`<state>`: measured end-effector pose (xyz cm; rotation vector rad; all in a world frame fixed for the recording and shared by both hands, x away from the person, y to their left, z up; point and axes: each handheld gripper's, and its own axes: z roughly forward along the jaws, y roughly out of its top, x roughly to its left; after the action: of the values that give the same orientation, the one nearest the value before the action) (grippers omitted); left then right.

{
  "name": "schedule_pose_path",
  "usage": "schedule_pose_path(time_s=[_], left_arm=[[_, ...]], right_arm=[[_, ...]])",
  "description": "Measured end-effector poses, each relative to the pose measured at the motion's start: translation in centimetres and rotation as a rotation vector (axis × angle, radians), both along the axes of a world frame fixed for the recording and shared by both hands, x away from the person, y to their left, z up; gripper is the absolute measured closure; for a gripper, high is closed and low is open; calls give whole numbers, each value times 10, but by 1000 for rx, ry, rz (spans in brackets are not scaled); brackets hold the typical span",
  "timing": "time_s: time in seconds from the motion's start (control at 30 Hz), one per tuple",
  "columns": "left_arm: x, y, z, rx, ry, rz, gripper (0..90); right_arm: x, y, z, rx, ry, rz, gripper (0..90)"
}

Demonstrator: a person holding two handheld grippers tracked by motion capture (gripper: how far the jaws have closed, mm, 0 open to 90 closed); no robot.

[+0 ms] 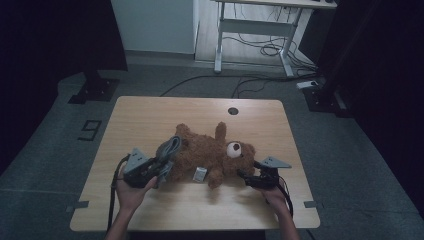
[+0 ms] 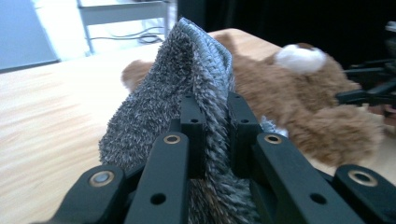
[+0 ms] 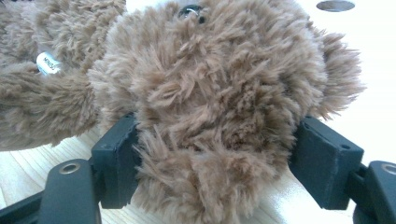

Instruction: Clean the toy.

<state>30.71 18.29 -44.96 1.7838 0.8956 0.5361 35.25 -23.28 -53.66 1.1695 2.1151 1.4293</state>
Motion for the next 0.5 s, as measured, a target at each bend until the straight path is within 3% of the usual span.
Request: schedule_pose_path(time_s=[0.1,0.13,0.23,0.37,0.5], left_arm=[[5,-18,4,8,1,-53,796],[9,-32,5,20,9,-83,796],[13,-47,4,32,19,-107,796],[21,-85,-9,76,62,-158,796],[26,-101,-24,110,105,-172,795]], right_arm=[[0,0,0,0,1,0,247],[0,0,0,1,1,1,248],[0,0,0,2,4,2,248],[0,-1,-1,10,9,3,266],[-1,-1,-1,5,3,12,327]])
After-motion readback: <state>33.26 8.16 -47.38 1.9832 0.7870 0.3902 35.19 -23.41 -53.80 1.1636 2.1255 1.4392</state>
